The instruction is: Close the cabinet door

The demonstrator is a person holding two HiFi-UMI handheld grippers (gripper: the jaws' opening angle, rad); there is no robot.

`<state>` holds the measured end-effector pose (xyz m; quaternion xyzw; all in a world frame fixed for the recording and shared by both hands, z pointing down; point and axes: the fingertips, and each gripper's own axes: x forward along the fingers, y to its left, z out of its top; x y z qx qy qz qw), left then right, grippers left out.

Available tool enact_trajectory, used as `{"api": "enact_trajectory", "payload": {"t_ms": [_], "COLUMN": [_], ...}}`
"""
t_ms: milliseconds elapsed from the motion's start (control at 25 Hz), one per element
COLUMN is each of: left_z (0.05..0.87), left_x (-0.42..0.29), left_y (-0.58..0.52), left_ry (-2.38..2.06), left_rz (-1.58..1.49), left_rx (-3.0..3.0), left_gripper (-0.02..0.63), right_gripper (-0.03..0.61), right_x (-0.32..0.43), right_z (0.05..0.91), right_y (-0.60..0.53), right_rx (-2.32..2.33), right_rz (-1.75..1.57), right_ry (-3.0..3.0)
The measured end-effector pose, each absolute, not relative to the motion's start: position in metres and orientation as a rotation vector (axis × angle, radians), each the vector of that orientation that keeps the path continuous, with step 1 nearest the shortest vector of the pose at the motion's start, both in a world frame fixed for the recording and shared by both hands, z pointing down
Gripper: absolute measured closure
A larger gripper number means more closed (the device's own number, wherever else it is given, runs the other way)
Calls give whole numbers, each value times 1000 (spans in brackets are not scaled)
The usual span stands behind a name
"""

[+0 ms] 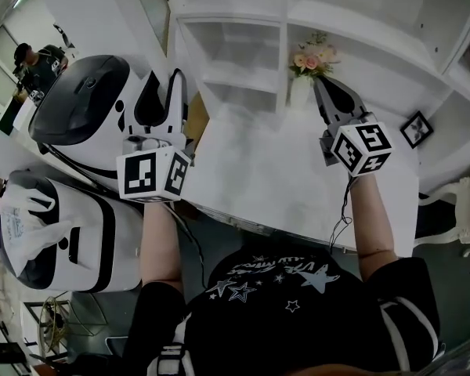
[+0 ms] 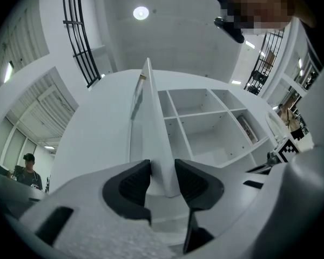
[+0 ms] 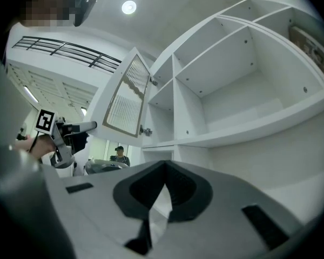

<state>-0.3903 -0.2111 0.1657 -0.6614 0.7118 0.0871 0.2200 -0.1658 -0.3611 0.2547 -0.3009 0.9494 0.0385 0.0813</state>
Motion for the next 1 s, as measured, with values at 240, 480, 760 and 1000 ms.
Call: {"api": "enact_trajectory", "payload": {"t_ms": [240,480,760,1000], "left_z": [167,169,169,168], "left_x": [-358,-325,-299,-289], "left_y": [-237,-269,-317,-342], "left_ry": [1912,1872,1851,1871], "left_rz": [226,179,154,150], "left_rx": [-1849,-1899,-1946,-1914], "left_gripper": [438,428,440,437], "right_gripper": [574,574,574,574], "right_x": [-140,-113,-91,-75], "right_z": [258,255,258,258], "right_y": [-370,-379,-382,-386], "right_rx": [-962,-1031,-1091,-1128], "right_rz": [110,107,103,106], "right_ry": [2817,2777,2760,2753]}}
